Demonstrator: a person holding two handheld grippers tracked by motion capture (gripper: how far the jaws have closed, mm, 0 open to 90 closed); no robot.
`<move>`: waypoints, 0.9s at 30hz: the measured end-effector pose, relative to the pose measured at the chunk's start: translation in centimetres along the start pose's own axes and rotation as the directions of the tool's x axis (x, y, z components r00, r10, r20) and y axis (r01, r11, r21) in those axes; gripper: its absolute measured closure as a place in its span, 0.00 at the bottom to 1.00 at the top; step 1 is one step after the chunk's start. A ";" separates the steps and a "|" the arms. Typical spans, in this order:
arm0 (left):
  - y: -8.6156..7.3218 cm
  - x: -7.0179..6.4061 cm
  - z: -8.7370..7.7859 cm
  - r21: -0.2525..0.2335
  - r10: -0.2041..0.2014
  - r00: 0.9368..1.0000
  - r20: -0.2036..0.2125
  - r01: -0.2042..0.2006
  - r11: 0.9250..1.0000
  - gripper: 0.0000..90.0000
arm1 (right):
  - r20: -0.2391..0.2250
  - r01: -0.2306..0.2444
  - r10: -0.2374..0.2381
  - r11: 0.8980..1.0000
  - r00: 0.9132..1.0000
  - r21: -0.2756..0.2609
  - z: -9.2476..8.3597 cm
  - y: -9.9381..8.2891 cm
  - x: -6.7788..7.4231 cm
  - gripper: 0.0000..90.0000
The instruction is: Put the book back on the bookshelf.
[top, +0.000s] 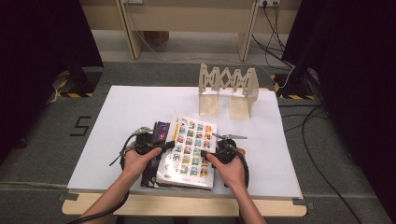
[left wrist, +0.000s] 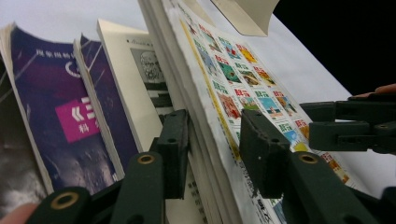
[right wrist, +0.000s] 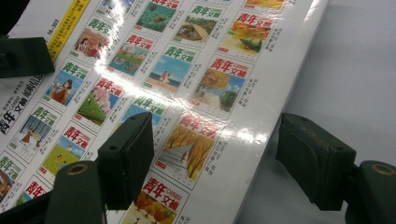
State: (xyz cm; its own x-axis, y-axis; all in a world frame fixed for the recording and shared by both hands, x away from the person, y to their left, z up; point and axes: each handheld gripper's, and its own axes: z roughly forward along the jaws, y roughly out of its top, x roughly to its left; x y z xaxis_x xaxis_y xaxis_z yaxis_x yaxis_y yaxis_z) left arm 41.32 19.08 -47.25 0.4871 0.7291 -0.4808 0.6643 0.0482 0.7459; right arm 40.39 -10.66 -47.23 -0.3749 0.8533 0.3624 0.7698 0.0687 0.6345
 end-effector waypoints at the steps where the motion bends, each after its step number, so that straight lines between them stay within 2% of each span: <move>1: 0.0 0.0 0.0 0.000 0.000 1.000 0.000 0.000 1.000 0.73 | 0.000 0.000 0.000 1.000 1.000 0.000 0.0 0.0 0.0 0.31; 2: -0.1 -0.2 -0.1 0.001 -0.031 0.999 0.018 0.031 1.000 0.75 | 0.000 0.008 -0.008 1.000 1.000 0.007 0.0 0.1 -0.1 0.31; 8: -0.4 -0.8 -0.4 0.008 -0.020 1.000 0.020 0.019 1.000 0.80 | -0.004 0.017 -0.017 1.000 1.000 0.014 0.2 0.3 -0.1 0.30; 10: -0.5 -0.9 -0.5 0.016 -0.013 1.000 0.017 0.013 1.000 0.81 | -0.005 0.020 -0.020 1.000 1.000 0.011 0.2 0.4 -0.1 0.30; 13: -0.6 -1.1 -0.7 0.032 0.032 0.999 0.005 -0.032 0.999 0.82 | -0.011 0.027 -0.026 0.999 1.000 0.024 0.1 0.5 -0.2 0.31; 16: -0.8 -1.4 -1.1 0.041 0.051 0.999 0.013 -0.051 0.998 0.83 | -0.019 0.026 -0.026 0.999 0.999 0.031 0.1 0.9 -0.5 0.37; 20: -1.3 -1.6 -1.5 0.049 0.051 0.998 0.026 -0.052 0.997 0.83 | -0.012 0.033 -0.033 0.999 0.999 0.029 0.0 1.5 -1.0 0.40; 27: -1.9 -1.9 -1.7 0.060 0.061 0.997 0.041 -0.063 0.996 0.83 | -0.023 -0.003 0.004 0.999 1.000 0.040 0.1 2.0 -2.1 0.40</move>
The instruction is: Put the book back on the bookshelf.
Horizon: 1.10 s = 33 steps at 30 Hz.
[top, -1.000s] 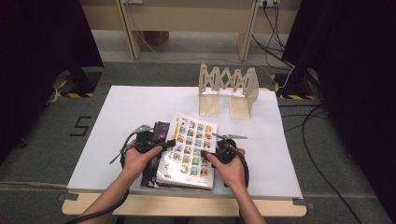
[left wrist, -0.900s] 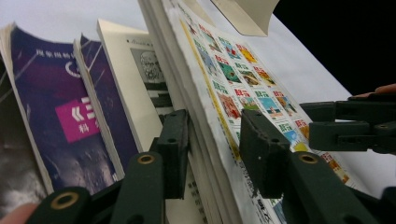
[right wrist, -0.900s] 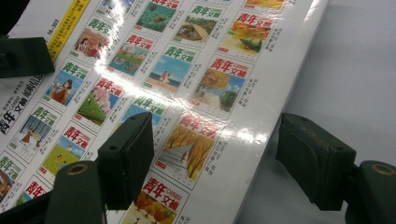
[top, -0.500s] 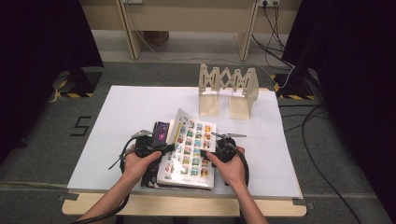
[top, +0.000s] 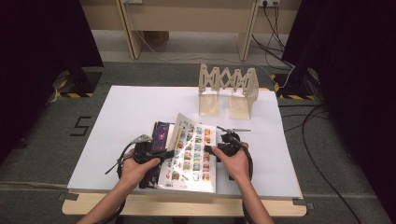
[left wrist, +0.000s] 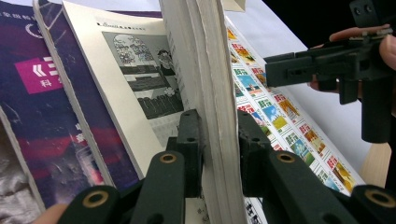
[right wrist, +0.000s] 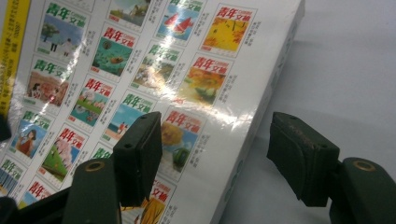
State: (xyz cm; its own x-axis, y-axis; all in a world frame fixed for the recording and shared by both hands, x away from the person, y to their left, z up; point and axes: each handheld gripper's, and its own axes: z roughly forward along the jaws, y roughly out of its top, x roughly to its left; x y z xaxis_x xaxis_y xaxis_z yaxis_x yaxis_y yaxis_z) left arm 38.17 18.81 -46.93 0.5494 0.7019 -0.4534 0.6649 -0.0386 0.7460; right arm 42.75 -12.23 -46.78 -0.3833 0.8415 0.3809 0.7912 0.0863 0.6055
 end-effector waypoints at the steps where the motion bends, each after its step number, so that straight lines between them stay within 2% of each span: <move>1: -0.1 0.0 0.0 0.003 0.001 1.000 0.000 -0.001 1.000 0.83 | -0.001 -0.002 0.002 1.000 1.000 -0.002 0.0 0.1 -0.2 0.40; 8: -0.7 -0.4 0.1 0.017 -0.003 1.000 0.015 0.003 1.000 0.82 | -0.043 -0.050 0.051 0.999 0.998 0.021 0.4 0.5 -1.1 0.40; 17: -0.7 -0.2 0.2 0.025 -0.007 1.000 0.024 0.006 1.000 0.81 | -0.054 -0.077 0.079 0.996 0.995 0.042 1.1 1.2 -1.3 0.34; 20: -0.7 0.0 0.3 0.041 -0.013 1.000 0.025 0.012 0.999 0.79 | -0.067 -0.102 0.105 0.994 0.992 0.043 1.4 1.3 -1.5 0.32; 23: -0.5 0.4 0.4 0.058 -0.030 0.999 0.025 0.028 0.998 0.76 | -0.104 -0.144 0.147 0.989 0.984 0.039 2.0 1.3 -1.8 0.31; 29: -0.2 0.6 0.6 0.090 -0.040 0.999 0.015 0.038 0.995 0.70 | -0.105 -0.143 0.147 0.989 0.984 0.045 2.1 1.4 -1.8 0.33; 31: -0.1 0.7 0.6 0.097 -0.036 0.999 0.007 0.035 0.995 0.69 | -0.089 -0.124 0.127 0.991 0.988 0.042 1.8 1.6 -1.5 0.38; 33: -0.1 0.7 0.6 0.098 -0.035 0.999 0.002 0.035 0.995 0.66 | -0.066 -0.084 0.086 0.996 0.994 0.026 1.3 1.7 -1.2 0.43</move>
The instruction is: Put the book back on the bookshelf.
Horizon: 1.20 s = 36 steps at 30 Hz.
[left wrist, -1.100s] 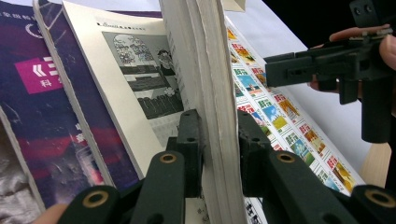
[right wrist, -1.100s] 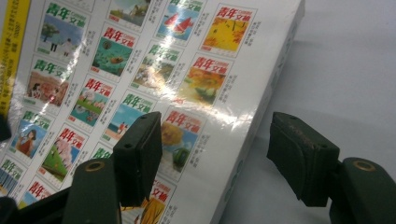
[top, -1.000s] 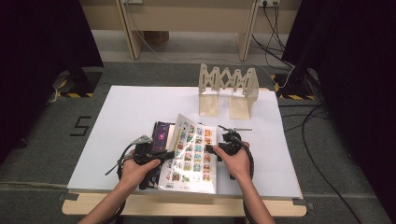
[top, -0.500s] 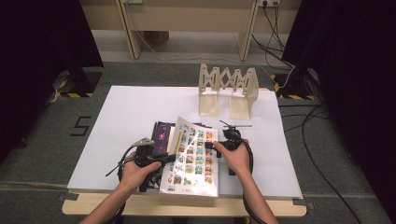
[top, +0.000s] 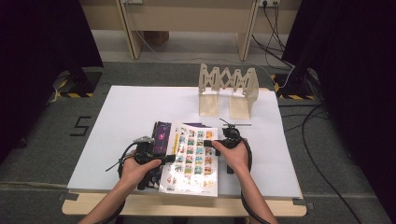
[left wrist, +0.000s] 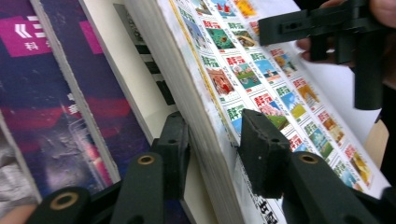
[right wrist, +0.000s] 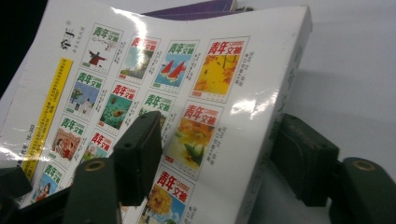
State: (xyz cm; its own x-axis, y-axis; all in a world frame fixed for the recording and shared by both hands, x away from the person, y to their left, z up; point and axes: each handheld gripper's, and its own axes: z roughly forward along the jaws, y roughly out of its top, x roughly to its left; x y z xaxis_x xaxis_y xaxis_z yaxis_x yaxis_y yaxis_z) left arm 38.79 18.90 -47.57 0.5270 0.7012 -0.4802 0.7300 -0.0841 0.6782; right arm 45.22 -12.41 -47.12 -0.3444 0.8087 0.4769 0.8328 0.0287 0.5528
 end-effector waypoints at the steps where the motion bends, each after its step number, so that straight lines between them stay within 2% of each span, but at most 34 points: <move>1: 0.1 -0.1 0.0 0.003 0.010 1.000 -0.023 -0.010 1.000 0.64 | 0.006 0.011 -0.011 1.000 1.000 -0.004 -0.2 0.0 0.1 0.45; 4: 0.3 -0.3 -0.1 0.012 0.035 0.998 -0.058 -0.034 0.999 0.62 | 0.022 0.037 -0.037 0.999 0.999 -0.013 -0.5 0.1 0.4 0.51; 5: 0.3 -0.3 -0.1 0.012 0.035 0.998 -0.058 -0.034 0.999 0.62 | 0.022 0.037 -0.037 0.999 0.999 -0.013 -0.5 0.1 0.4 0.51; 6: 0.3 -0.3 -0.2 0.014 0.036 0.997 -0.067 -0.035 0.999 0.62 | 0.035 0.074 -0.073 0.997 0.997 -0.028 -1.0 0.3 0.7 0.57; 8: 0.4 -0.2 -0.3 0.017 0.035 0.997 -0.069 -0.033 0.999 0.62 | 0.043 0.091 -0.089 0.995 0.995 -0.036 -1.2 0.3 1.1 0.59; 9: 0.4 -0.1 -0.3 0.022 0.032 0.997 -0.068 -0.030 0.999 0.62 | 0.066 0.129 -0.127 0.991 0.990 -0.037 -1.5 0.5 1.8 0.61; 10: 0.4 -0.1 -0.3 0.022 0.032 0.997 -0.068 -0.030 0.999 0.62 | 0.076 0.144 -0.141 0.989 0.987 -0.036 -1.6 0.6 2.1 0.61; 15: 0.6 0.0 -0.3 0.039 0.043 0.996 -0.075 -0.040 0.998 0.63 | 0.079 0.165 -0.162 0.986 0.984 -0.029 -1.7 1.0 2.6 0.61; 20: 0.7 0.1 -0.3 0.043 0.046 0.996 -0.071 -0.043 0.998 0.64 | 0.067 0.141 -0.139 0.990 0.988 -0.027 -1.1 1.2 2.4 0.61; 21: 0.6 0.2 -0.3 0.043 0.046 0.996 -0.071 -0.043 0.998 0.65 | 0.048 0.102 -0.101 0.995 0.994 -0.014 -0.7 1.3 2.3 0.61; 23: 0.7 0.2 -0.4 0.044 0.048 0.996 -0.072 -0.045 0.998 0.65 | 0.049 0.093 -0.093 0.996 0.995 -0.009 -0.5 1.3 2.3 0.61; 29: 0.7 0.2 -0.4 0.046 0.054 0.996 -0.072 -0.051 0.998 0.65 | 0.061 0.124 -0.125 0.992 0.990 0.020 -0.3 1.6 2.6 0.59; 32: 0.6 0.2 -0.4 0.039 0.050 0.996 -0.073 -0.047 0.998 0.66 | 0.052 0.112 -0.113 0.993 0.992 0.034 -0.2 1.8 2.4 0.59; 33: 0.5 0.2 -0.4 0.038 0.050 0.996 -0.075 -0.048 0.998 0.66 | 0.021 0.065 -0.066 0.997 0.998 0.044 -0.2 2.2 2.0 0.62; 36: 0.6 0.2 -0.4 0.040 0.051 0.996 -0.073 -0.048 0.998 0.66 | 0.015 0.027 -0.027 0.999 1.000 0.039 -0.1 2.9 1.5 0.62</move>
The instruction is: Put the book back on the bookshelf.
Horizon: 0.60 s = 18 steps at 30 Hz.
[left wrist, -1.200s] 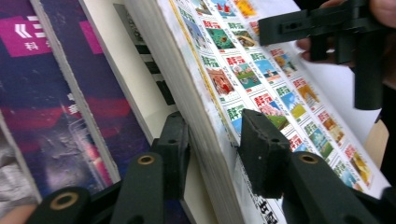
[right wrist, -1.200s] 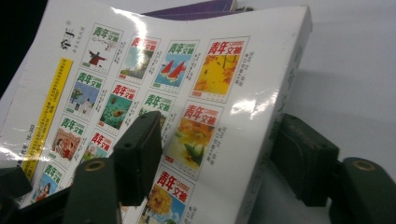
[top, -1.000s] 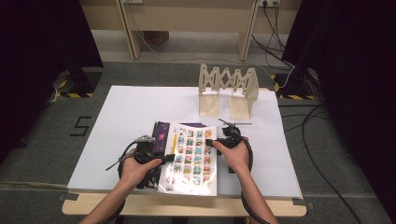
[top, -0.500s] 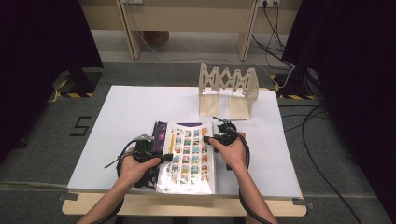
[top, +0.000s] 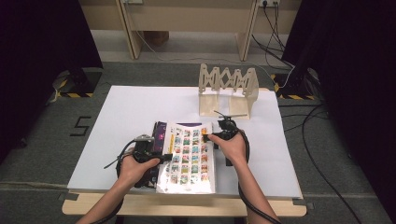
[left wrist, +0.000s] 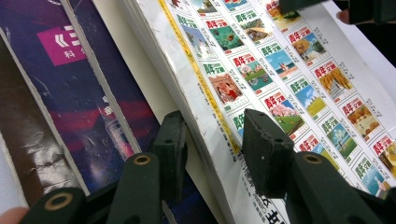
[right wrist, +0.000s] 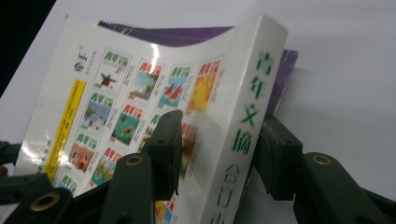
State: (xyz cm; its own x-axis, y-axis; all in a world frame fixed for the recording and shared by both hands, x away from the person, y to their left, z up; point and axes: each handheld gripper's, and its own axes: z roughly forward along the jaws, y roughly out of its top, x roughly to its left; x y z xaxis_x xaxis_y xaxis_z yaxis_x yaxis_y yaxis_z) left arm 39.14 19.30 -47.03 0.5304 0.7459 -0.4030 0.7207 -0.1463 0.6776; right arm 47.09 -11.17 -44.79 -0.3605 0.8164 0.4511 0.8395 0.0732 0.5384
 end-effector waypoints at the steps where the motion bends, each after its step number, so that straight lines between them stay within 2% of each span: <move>1: 0.0 0.0 0.0 0.002 0.001 1.000 0.001 -0.001 1.000 0.66 | 0.002 -0.002 0.002 1.000 1.000 -0.002 0.1 0.2 -0.2 0.62; 7: 0.0 0.1 0.0 0.002 0.000 1.000 0.003 0.000 1.000 0.66 | 0.014 -0.003 0.003 1.000 1.000 -0.004 0.6 0.9 -0.4 0.61; 11: 0.0 0.0 0.0 0.000 0.003 1.000 0.002 -0.003 1.000 0.66 | 0.016 -0.028 0.028 1.000 0.999 -0.005 1.1 1.1 -0.6 0.60; 18: 0.0 0.0 0.0 0.002 0.002 1.000 0.003 -0.002 1.000 0.66 | 0.011 -0.034 0.034 0.999 0.999 0.003 1.7 1.4 -0.8 0.57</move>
State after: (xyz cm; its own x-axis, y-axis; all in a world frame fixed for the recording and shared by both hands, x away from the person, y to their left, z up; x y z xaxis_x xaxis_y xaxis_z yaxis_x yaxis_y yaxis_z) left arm 39.19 19.30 -47.03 0.5331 0.7438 -0.4032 0.7203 -0.1490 0.6775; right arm 49.25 -10.74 -45.59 -0.3270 0.8250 0.4610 0.8527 0.0472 0.5202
